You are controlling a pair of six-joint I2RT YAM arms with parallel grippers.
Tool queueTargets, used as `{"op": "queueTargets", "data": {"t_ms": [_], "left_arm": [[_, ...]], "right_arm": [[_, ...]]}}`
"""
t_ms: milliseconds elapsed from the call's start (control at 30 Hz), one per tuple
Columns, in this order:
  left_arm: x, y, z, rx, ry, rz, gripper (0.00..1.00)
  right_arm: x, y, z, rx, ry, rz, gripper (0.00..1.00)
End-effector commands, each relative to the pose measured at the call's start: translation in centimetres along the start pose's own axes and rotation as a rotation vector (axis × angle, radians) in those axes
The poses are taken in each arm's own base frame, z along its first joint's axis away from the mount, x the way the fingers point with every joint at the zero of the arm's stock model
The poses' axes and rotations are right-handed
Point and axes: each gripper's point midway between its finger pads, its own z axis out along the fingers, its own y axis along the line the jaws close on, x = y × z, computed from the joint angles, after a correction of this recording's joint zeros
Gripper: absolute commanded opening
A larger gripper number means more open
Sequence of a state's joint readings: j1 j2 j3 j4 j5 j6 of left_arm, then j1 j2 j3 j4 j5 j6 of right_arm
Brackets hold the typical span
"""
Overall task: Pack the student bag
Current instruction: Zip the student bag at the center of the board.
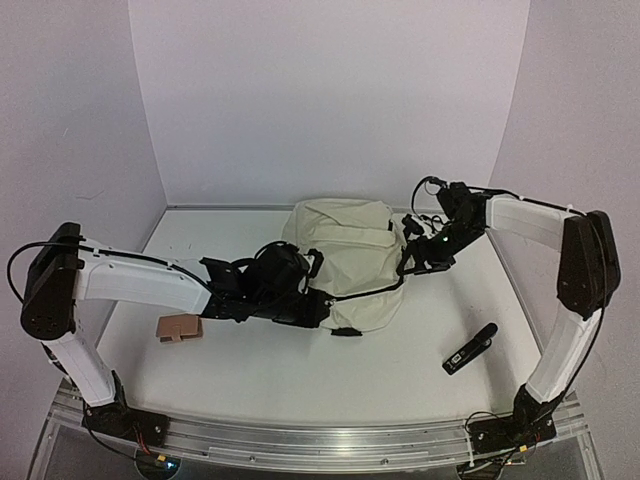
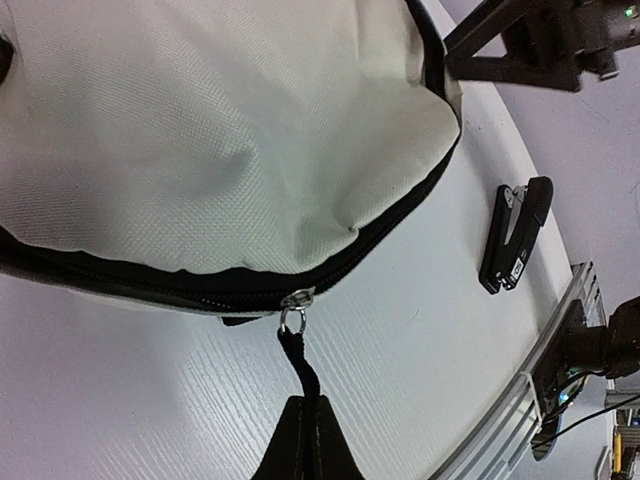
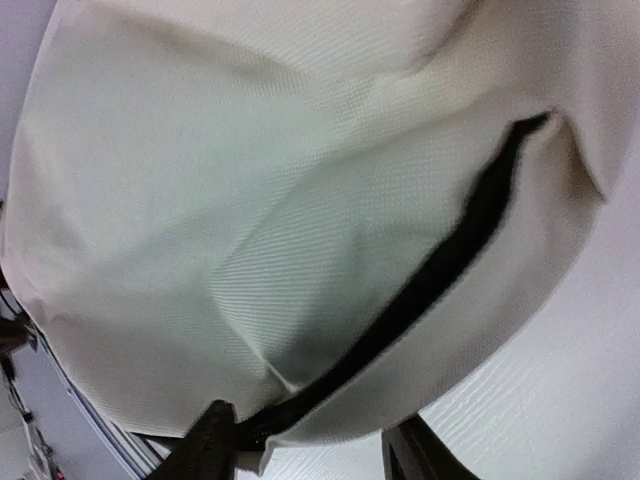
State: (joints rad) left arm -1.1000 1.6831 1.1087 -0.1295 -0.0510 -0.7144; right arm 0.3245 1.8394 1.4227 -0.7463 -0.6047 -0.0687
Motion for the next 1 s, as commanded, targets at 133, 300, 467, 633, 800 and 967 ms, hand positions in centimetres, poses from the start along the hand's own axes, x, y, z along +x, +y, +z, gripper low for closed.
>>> {"op": "queueTargets", "data": {"t_ms": [133, 300, 467, 633, 800, 967], "left_arm": [[-2.6, -2.4, -0.1, 0.15, -0.003, -0.042, 0.0], [-4.2, -1.4, -0.4, 0.179, -0.01, -0.094, 0.0], [-5.7, 0.0, -0.7, 0.187, -0.018, -0.159, 0.0], [-6.6, 0.0, -0.3, 0.212, -0.016, -0.172, 0.0], [-7.2, -0.4, -0.5, 0.225, -0.027, -0.176, 0.0], [-8.0, -0.2, -1.1, 0.225, -0.049, -0.186, 0.0]], "right_arm": [[0.5, 8.3, -5.7, -0.095, -0.129, -0.429, 0.77], [1.1, 11.7, -3.7, -0.035, -0.104, -0.719, 0.76], [1.0, 13.2, -1.2, -0.023, -0.099, -0.844, 0.73], [0.3, 13.9, 1.3, 0.029, -0.108, -0.932, 0.73], [0.9, 13.6, 3.6, 0.056, -0.072, -0.968, 0.7], [1.9, 12.6, 5.1, 0.111, -0.044, -0.985, 0.54]]}}
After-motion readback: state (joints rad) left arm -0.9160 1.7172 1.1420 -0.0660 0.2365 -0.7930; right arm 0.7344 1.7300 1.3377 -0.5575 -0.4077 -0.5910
